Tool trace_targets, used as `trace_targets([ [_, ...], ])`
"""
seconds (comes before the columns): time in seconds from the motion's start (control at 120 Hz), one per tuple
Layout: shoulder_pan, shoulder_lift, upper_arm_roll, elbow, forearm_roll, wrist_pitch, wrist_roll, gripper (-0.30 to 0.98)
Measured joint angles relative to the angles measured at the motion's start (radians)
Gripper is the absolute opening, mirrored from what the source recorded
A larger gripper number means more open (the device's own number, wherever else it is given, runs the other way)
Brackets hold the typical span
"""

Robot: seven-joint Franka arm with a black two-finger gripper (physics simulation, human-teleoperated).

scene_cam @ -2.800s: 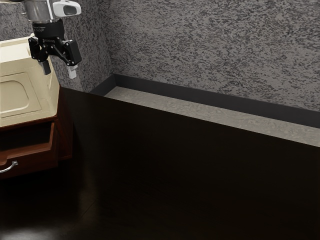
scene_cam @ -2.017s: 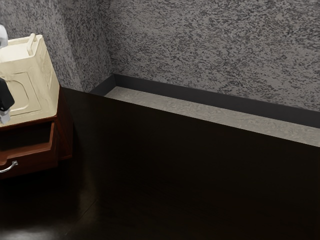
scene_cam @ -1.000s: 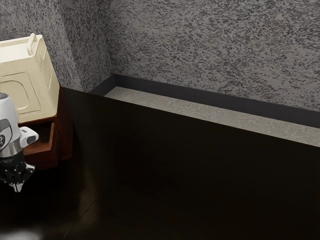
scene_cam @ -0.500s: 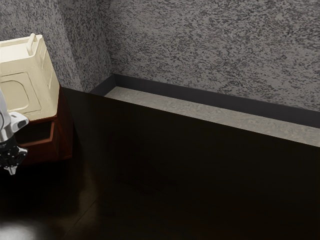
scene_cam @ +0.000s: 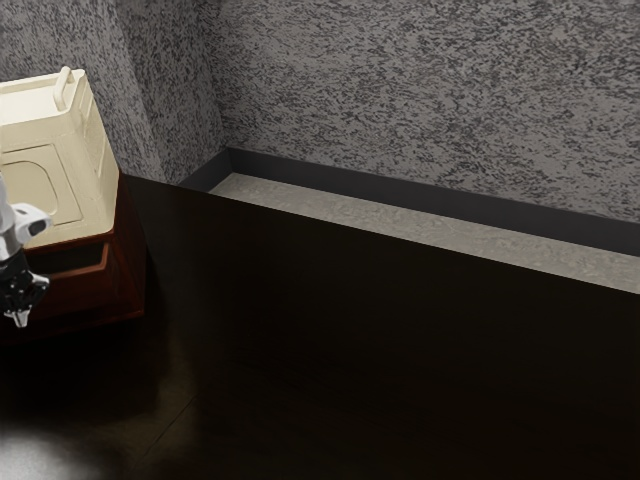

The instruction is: Push the drawer handle with one arm to close the drawer

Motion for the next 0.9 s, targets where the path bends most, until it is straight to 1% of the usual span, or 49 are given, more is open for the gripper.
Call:
trace_targets([
  [0.183,0.003,0.04,0.0,0.036,0.021,0.007,0.032,-0.1],
  [0.375,0.041,0.1,0.0,0.093,0.025,0.01,0.08,-0.1],
  [0.65,0.059,0.117,0.001,0.12,0.027,0.021,0.125,-0.1],
  [0.9,0.061,0.164,0.0,0.175,0.031,0.04,0.146,-0.1],
])
